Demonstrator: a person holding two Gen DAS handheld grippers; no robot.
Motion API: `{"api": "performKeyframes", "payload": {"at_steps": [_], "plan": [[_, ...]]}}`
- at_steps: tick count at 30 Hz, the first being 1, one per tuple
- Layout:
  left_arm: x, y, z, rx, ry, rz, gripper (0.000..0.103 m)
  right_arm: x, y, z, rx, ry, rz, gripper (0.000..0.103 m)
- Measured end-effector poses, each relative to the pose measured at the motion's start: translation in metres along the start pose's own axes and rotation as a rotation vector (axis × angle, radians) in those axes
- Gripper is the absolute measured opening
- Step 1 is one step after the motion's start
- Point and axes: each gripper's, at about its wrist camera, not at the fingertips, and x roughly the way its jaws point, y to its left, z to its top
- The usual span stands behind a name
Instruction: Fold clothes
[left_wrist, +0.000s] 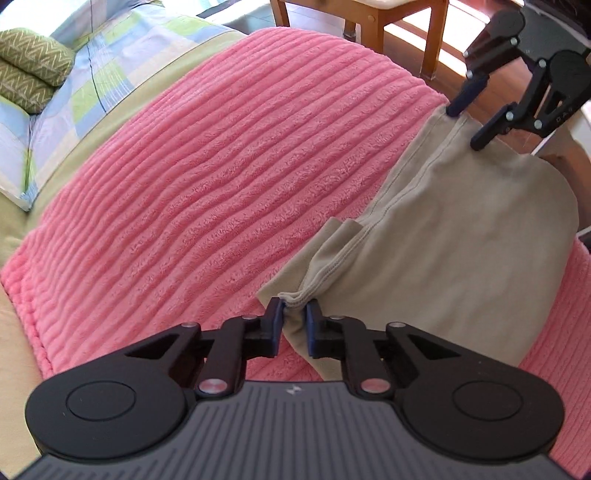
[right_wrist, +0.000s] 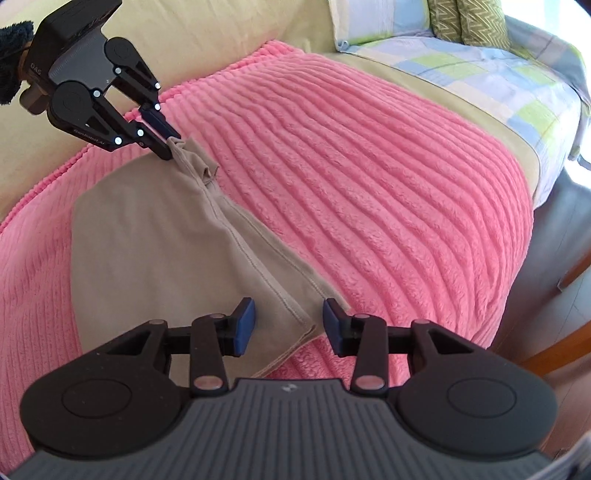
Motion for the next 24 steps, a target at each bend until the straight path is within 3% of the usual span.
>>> {"api": "performKeyframes", "payload": {"at_steps": [2,6,15,20,21,24], "plan": [[-0.003,-0.001,-0.004,0.003,-0.018,0.006,0.011,-0.001,0.002,0.002,-0.008,-0.002,-0.018,0.005],[-0.01,-0.004,-0.007,0.015,-0.053,0.019,0.009,-0.013,0.006,0.005,-0.013,-0.035,-0.041,0.002],[0.004,-0.001,-0.006,0.002,-0.055,0.049,0.01,-0.012,0.007,0.007,-0.024,-0.045,-0.132,0.001],[0.01,0.008,-0.004,-0.071,-0.033,0.071,0.035,0.006,0.004,0.007,-0.013,0.007,-0.162,0.001],[0.008,0.011,-0.004,-0.088,-0.037,0.073,0.036,0.007,0.004,0.008,-0.016,0.012,-0.181,0.009],[-0.011,0.019,-0.006,-0.131,-0.071,0.123,0.029,0.0,0.014,0.014,-0.046,0.001,-0.284,0.014]]}}
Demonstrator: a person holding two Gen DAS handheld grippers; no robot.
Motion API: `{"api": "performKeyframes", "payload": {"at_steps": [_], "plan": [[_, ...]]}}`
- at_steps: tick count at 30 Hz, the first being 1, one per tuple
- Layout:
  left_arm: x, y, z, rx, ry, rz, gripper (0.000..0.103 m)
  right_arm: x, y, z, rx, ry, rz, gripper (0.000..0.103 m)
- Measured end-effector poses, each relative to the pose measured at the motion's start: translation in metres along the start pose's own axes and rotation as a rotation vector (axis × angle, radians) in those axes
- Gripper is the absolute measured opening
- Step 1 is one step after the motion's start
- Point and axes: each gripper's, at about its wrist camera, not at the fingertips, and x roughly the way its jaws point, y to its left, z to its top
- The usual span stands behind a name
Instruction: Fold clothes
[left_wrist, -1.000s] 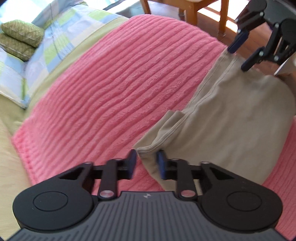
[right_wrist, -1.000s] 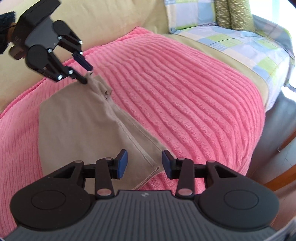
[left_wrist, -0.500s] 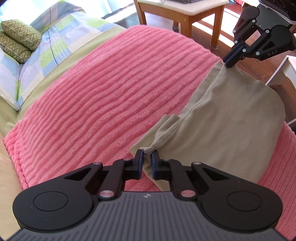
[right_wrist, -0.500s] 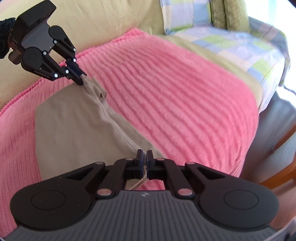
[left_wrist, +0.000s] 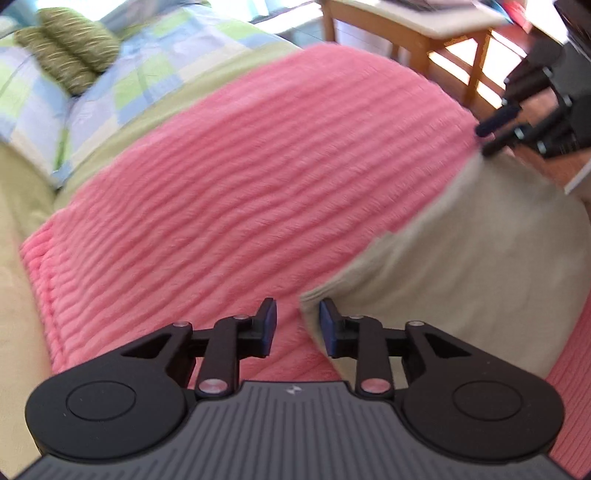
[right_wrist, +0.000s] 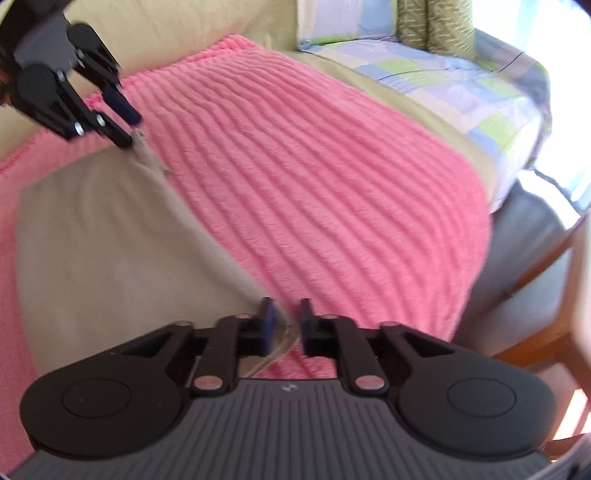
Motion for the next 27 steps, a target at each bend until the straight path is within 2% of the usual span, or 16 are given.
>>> {"api": "performKeyframes", "payload": {"at_steps": [1,3,6,9,10,12,15,16,18,19,21,23,24,27], "plan": [[-0.007,0.0,-0.001,0.001,-0.017,-0.005,0.029,-0.007,0.003,0.002,-0.003,-0.022,-0.021,0.014],[-0.018,-0.003,-0.002,0.016,-0.043,-0.022,0.029,-0.019,0.013,0.004,-0.005,-0.064,-0.002,0.014],[-0.009,-0.023,-0.005,0.103,-0.038,-0.06,0.032,-0.015,0.028,0.0,-0.032,-0.057,0.039,0.013],[0.022,-0.037,-0.004,0.165,0.006,0.003,0.037,0.005,0.028,-0.009,-0.016,-0.023,-0.014,0.013],[0.023,-0.035,-0.004,0.144,0.003,0.015,0.042,0.007,0.025,-0.009,-0.001,-0.025,-0.039,0.014],[0.025,-0.031,-0.003,0.097,-0.005,0.042,0.045,0.003,0.02,-0.008,0.03,-0.044,-0.085,0.022],[-0.003,-0.034,-0.015,0.099,-0.05,0.167,0.043,-0.022,0.026,-0.01,0.005,-0.08,-0.159,0.025],[-0.02,-0.046,-0.027,0.175,-0.053,0.235,0.042,-0.033,0.034,-0.014,-0.029,-0.092,-0.175,0.029],[-0.033,-0.066,-0.045,0.294,-0.041,0.289,0.043,-0.053,0.055,-0.024,-0.107,-0.113,-0.202,0.038],[-0.041,-0.085,-0.061,0.393,-0.034,0.309,0.043,-0.067,0.073,-0.033,-0.172,-0.127,-0.206,0.041],[-0.05,-0.121,-0.089,0.54,-0.025,0.287,0.045,-0.084,0.111,-0.054,-0.304,-0.139,-0.198,0.057],[-0.054,-0.162,-0.122,0.688,-0.022,0.256,0.046,-0.089,0.145,-0.074,-0.431,-0.135,-0.191,0.059],[-0.053,-0.168,-0.128,0.712,-0.024,0.256,0.048,-0.088,0.159,-0.082,-0.482,-0.129,-0.195,0.059],[-0.025,-0.19,-0.148,0.803,-0.013,0.365,0.049,-0.074,0.198,-0.107,-0.653,-0.133,-0.282,0.058]]}}
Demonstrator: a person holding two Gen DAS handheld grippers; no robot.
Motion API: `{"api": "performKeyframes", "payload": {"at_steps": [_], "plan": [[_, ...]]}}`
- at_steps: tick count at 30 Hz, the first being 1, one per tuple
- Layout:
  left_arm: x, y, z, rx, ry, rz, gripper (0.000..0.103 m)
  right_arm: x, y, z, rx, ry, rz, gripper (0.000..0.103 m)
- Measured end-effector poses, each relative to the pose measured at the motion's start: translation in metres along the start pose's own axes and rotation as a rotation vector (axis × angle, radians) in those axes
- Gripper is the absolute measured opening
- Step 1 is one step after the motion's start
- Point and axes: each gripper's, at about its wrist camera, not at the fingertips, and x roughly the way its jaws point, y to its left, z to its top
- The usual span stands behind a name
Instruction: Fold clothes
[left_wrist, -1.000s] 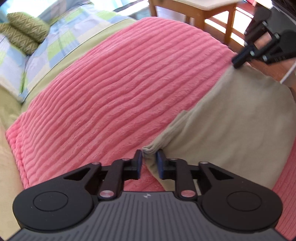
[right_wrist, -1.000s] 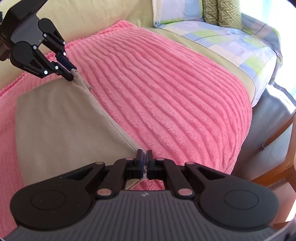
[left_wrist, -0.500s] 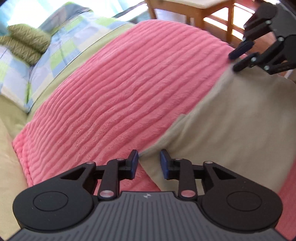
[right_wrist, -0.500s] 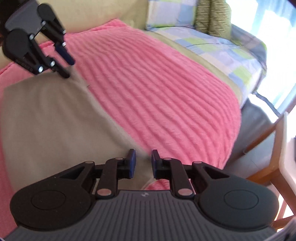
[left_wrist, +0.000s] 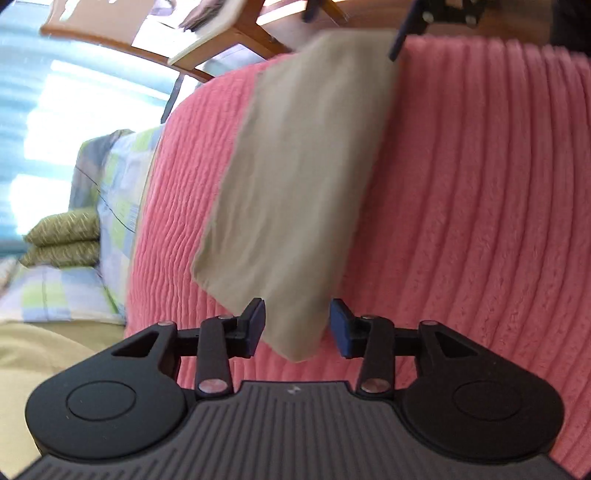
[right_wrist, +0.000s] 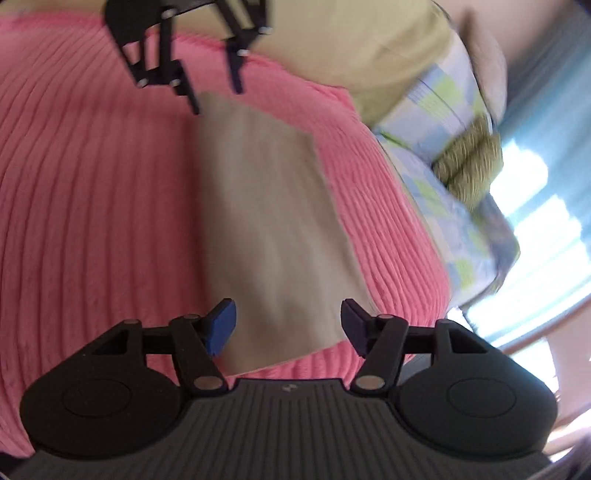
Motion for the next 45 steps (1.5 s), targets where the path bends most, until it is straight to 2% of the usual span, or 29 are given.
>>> {"api": "performKeyframes", "payload": {"at_steps": [3,6,8,9,10,12,13,14,15,16,19,24,27,30,31,33,34,37,39,42,45], "plan": [[0.021,-0.018,0.0,0.066,0.015,0.07,0.049,0.01,0.03,0.002,-0.098,0.017,-0.069,0.058],[0.036,-0.03,-0.004,0.132,-0.007,0.136,0.051,0.026,0.044,0.004,-0.106,0.041,-0.141,0.056],[0.047,-0.029,-0.005,0.135,-0.023,0.175,0.053,0.034,0.047,0.005,-0.099,0.048,-0.188,0.055],[0.052,-0.028,-0.005,0.136,-0.031,0.194,0.054,0.038,0.047,0.006,-0.092,0.05,-0.204,0.046],[0.056,-0.026,-0.004,0.126,-0.034,0.199,0.056,0.044,0.046,0.007,-0.086,0.05,-0.225,0.044],[0.06,-0.023,-0.004,0.114,-0.042,0.193,0.056,0.05,0.042,0.01,-0.072,0.05,-0.251,0.03],[0.063,-0.022,-0.006,0.106,-0.049,0.192,0.055,0.053,0.038,0.011,-0.063,0.054,-0.246,0.026],[0.063,-0.021,-0.006,0.102,-0.051,0.187,0.053,0.058,0.033,0.011,-0.053,0.059,-0.23,0.018],[0.063,-0.021,-0.006,0.099,-0.051,0.182,0.043,0.062,0.028,0.012,-0.043,0.064,-0.215,0.015],[0.061,-0.02,-0.006,0.087,-0.043,0.162,0.028,0.063,0.023,0.012,-0.039,0.064,-0.197,0.013],[0.05,-0.012,-0.002,0.032,-0.025,0.12,0.017,0.057,0.006,0.014,-0.042,0.052,-0.128,0.009],[0.019,0.029,0.011,-0.178,0.031,0.077,0.015,0.042,-0.055,0.028,-0.104,0.022,-0.008,0.008],[-0.004,0.06,0.006,-0.331,0.138,0.12,0.014,0.044,-0.103,0.054,-0.207,-0.062,0.043,0.008],[-0.024,0.076,-0.004,-0.413,0.243,0.174,0.014,0.052,-0.133,0.087,-0.326,-0.208,0.06,0.008],[-0.033,0.082,-0.009,-0.448,0.306,0.197,0.014,0.055,-0.14,0.098,-0.365,-0.259,0.071,0.008],[-0.053,0.089,-0.017,-0.512,0.434,0.237,0.014,0.059,-0.147,0.12,-0.43,-0.38,0.095,0.008],[-0.057,0.091,-0.016,-0.528,0.469,0.243,0.014,0.061,-0.149,0.13,-0.462,-0.441,0.114,0.008],[-0.06,0.087,-0.004,-0.626,0.631,0.253,0.014,0.072,-0.145,0.139,-0.559,-0.591,0.184,0.008],[-0.047,0.078,0.017,-0.72,0.752,0.236,0.015,0.085,-0.14,0.133,-0.613,-0.655,0.241,0.008],[-0.023,0.059,0.05,-0.819,0.816,0.203,0.016,0.117,-0.128,0.098,-0.731,-0.701,0.35,0.008],[0.016,0.034,0.103,-0.913,0.879,0.161,0.017,0.141,-0.127,0.057,-0.83,-0.707,0.425,0.008]]}}
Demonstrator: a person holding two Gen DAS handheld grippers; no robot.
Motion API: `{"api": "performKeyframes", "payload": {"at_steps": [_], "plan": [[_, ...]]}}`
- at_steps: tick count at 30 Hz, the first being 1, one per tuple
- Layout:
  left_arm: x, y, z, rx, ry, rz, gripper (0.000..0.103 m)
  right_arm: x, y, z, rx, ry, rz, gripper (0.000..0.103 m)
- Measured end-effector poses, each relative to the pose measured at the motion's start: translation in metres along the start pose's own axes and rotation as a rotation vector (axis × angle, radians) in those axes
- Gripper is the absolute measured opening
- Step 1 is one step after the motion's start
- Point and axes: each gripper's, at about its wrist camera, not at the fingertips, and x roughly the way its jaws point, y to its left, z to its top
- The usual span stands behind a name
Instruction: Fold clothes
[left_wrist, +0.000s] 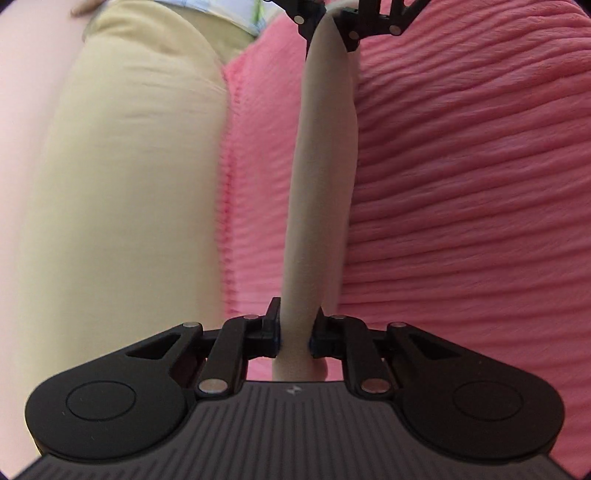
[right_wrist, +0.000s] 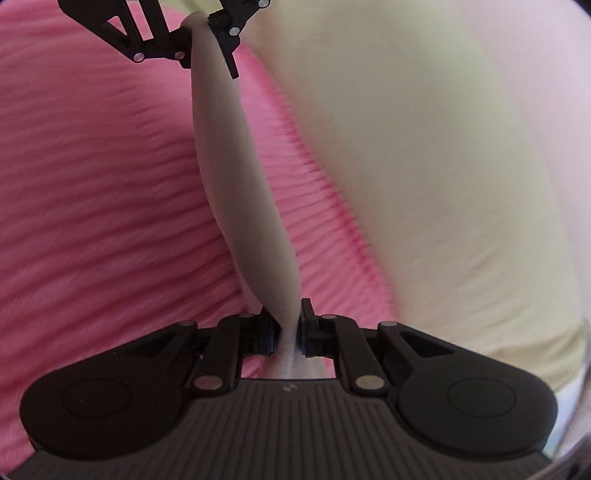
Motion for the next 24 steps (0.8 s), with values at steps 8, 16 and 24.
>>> {"api": "performKeyframes", "payload": {"at_steps": [8,16,24], "plan": [[-0.022,-0.062,0.026,-0.067,0.072,-0.022,0.035,-0.017,0.041,-0.055,-0.033,0.006,0.14,0.023],[-0.078,-0.035,0.011,-0.313,0.12,-0.054,0.046,-0.068,0.007,-0.078,0.453,0.08,0.258,0.019],[-0.075,-0.011,0.045,-0.68,0.078,-0.104,0.046,-0.047,-0.01,-0.074,0.78,-0.014,0.284,0.012]]}}
